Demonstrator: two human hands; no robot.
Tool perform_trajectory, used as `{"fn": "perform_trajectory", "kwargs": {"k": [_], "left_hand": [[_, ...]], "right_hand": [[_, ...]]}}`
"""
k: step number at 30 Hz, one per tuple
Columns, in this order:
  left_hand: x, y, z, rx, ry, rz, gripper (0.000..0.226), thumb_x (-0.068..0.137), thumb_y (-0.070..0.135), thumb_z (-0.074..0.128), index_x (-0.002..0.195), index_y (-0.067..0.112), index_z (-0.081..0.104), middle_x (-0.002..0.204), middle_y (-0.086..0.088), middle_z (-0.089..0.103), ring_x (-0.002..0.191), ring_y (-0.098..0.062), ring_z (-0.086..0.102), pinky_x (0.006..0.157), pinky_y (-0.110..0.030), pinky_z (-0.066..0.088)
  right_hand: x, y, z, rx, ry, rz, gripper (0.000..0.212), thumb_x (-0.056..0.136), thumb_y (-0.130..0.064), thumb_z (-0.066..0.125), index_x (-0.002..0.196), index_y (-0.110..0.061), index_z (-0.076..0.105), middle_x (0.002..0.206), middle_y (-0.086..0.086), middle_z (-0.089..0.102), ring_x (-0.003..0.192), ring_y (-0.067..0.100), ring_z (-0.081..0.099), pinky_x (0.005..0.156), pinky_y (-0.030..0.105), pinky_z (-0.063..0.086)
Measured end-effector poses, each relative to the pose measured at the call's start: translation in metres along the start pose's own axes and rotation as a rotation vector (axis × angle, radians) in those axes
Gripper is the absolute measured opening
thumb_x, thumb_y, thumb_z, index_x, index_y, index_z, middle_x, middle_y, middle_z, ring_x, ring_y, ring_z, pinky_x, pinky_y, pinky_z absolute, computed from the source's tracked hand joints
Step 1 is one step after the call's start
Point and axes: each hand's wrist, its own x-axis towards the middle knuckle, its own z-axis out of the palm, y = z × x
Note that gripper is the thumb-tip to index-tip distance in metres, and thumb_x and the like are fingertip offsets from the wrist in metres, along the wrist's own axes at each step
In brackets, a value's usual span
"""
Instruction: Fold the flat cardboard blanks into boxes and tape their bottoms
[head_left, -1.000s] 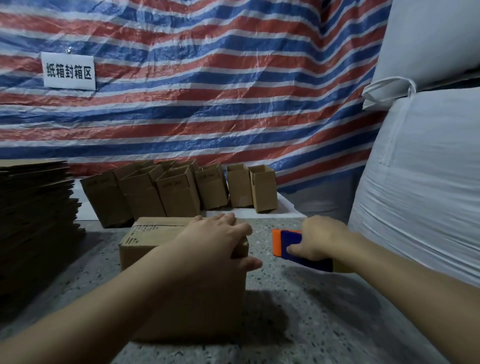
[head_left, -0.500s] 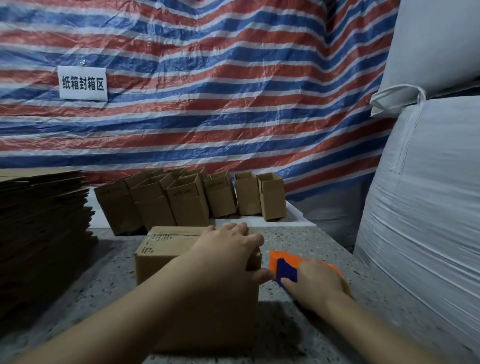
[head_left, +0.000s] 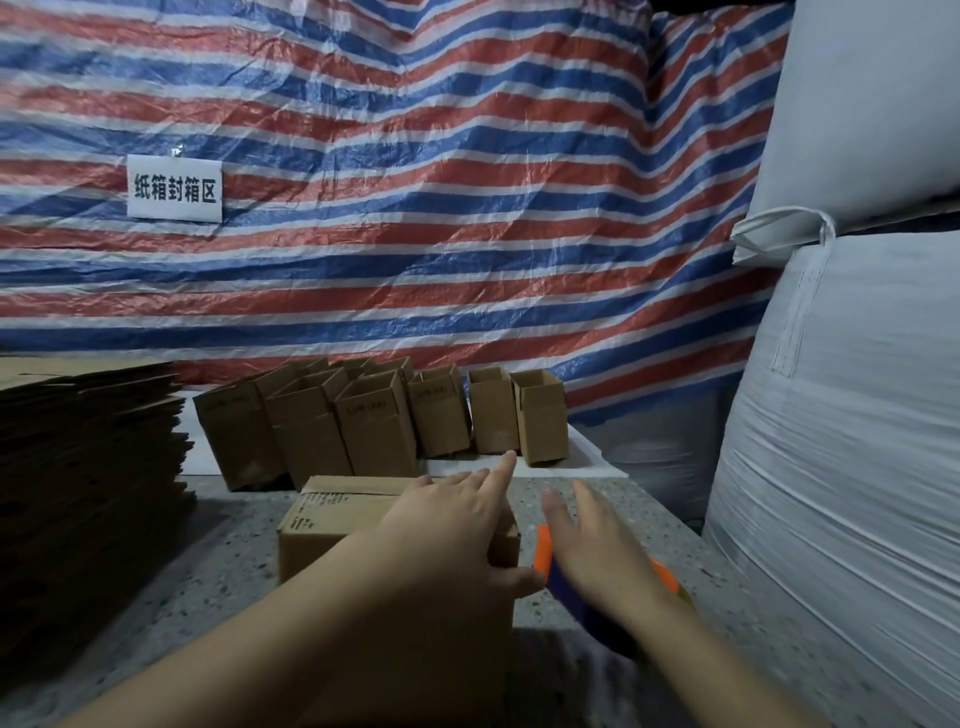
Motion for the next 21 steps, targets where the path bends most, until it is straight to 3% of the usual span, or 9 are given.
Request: {"fn": "perform_trajectory", "kwargs": {"k": [3, 5, 7, 10, 12, 15, 17, 19, 21], "left_hand": [[0.002, -0.001, -0.002, -0.008, -0.027, -0.01, 0.124, 0.076, 0.077, 0.058, 0.154, 0.021, -0.02, 0.164, 0.0, 0.017, 0.148, -0.018, 0.022, 0.119, -0.038, 0.018], [0.002, -0.001, -0.002, 0.019, -0.039, -0.012, 0.124, 0.079, 0.071, 0.063, 0.154, 0.016, -0.019, 0.165, -0.002, 0.015, 0.149, -0.017, 0.021, 0.12, -0.037, 0.018], [0.003, 0.0, -0.002, 0.036, -0.05, -0.02, 0.124, 0.08, 0.064, 0.066, 0.154, 0.013, -0.018, 0.165, -0.003, 0.014, 0.15, -0.017, 0.019, 0.12, -0.037, 0.017], [0.005, 0.001, -0.001, 0.015, -0.072, -0.033, 0.128, 0.077, 0.06, 0.073, 0.154, 0.015, -0.019, 0.165, -0.005, 0.016, 0.15, -0.021, 0.019, 0.12, -0.041, 0.015], [0.005, 0.0, -0.003, -0.03, -0.077, -0.021, 0.129, 0.075, 0.06, 0.074, 0.155, 0.019, -0.018, 0.165, -0.004, 0.013, 0.15, -0.021, 0.017, 0.121, -0.042, 0.013], [-0.003, -0.014, -0.018, -0.364, -0.05, 0.018, 0.123, 0.073, 0.057, 0.077, 0.156, 0.029, -0.009, 0.165, 0.004, 0.012, 0.148, -0.015, 0.02, 0.121, -0.036, 0.023], [-0.016, -0.033, -0.031, -0.553, 0.032, -0.013, 0.11, 0.073, 0.066, 0.069, 0.157, 0.035, 0.004, 0.163, 0.009, 0.018, 0.141, -0.007, 0.031, 0.111, -0.026, 0.035], [-0.032, -0.055, -0.037, -0.634, 0.174, -0.141, 0.096, 0.073, 0.071, 0.056, 0.154, 0.033, 0.02, 0.156, 0.01, 0.033, 0.126, 0.0, 0.041, 0.096, -0.018, 0.041], [-0.045, -0.077, -0.035, -0.68, 0.348, -0.346, 0.075, 0.085, 0.062, 0.052, 0.149, 0.025, 0.036, 0.147, 0.002, 0.047, 0.117, -0.005, 0.047, 0.088, -0.02, 0.042]], "right_hand": [[-0.017, -0.042, 0.0, 0.663, -0.293, 0.117, 0.073, 0.095, -0.074, 0.022, 0.158, -0.036, 0.023, 0.165, -0.002, 0.024, 0.149, 0.021, 0.029, 0.118, 0.046, 0.025], [-0.026, -0.056, 0.004, 0.75, -0.429, 0.168, 0.072, 0.094, -0.076, 0.021, 0.154, -0.038, 0.033, 0.158, 0.0, 0.04, 0.133, 0.018, 0.048, 0.102, 0.039, 0.045], [-0.031, -0.059, 0.007, 0.819, -0.46, 0.2, 0.068, 0.095, -0.073, 0.024, 0.15, -0.036, 0.042, 0.149, 0.002, 0.051, 0.127, 0.02, 0.054, 0.085, 0.031, 0.052], [-0.033, -0.055, 0.013, 0.91, -0.458, 0.195, 0.051, 0.097, -0.069, 0.031, 0.134, -0.044, 0.055, 0.122, -0.005, 0.065, 0.107, 0.013, 0.059, 0.092, 0.036, 0.052], [-0.033, -0.056, 0.013, 0.916, -0.45, 0.216, 0.042, 0.099, -0.066, 0.032, 0.121, -0.044, 0.06, 0.115, -0.006, 0.068, 0.107, 0.015, 0.062, 0.098, 0.042, 0.053], [-0.031, -0.053, 0.008, 0.877, -0.442, 0.246, 0.053, 0.104, -0.058, 0.028, 0.129, -0.027, 0.064, 0.128, 0.005, 0.067, 0.123, 0.023, 0.06, 0.111, 0.048, 0.045], [-0.029, -0.054, 0.005, 0.876, -0.434, 0.266, 0.063, 0.103, -0.06, 0.028, 0.146, -0.02, 0.05, 0.149, 0.011, 0.052, 0.142, 0.028, 0.042, 0.122, 0.052, 0.025], [-0.027, -0.054, 0.0, 0.891, -0.389, 0.337, 0.07, 0.102, -0.061, 0.029, 0.159, -0.019, 0.026, 0.162, 0.011, 0.032, 0.149, 0.029, 0.028, 0.124, 0.054, 0.014], [-0.023, -0.052, -0.001, 0.916, -0.358, 0.444, 0.071, 0.103, -0.06, 0.03, 0.16, -0.02, 0.022, 0.162, 0.013, 0.031, 0.148, 0.034, 0.03, 0.121, 0.06, 0.015]]}}
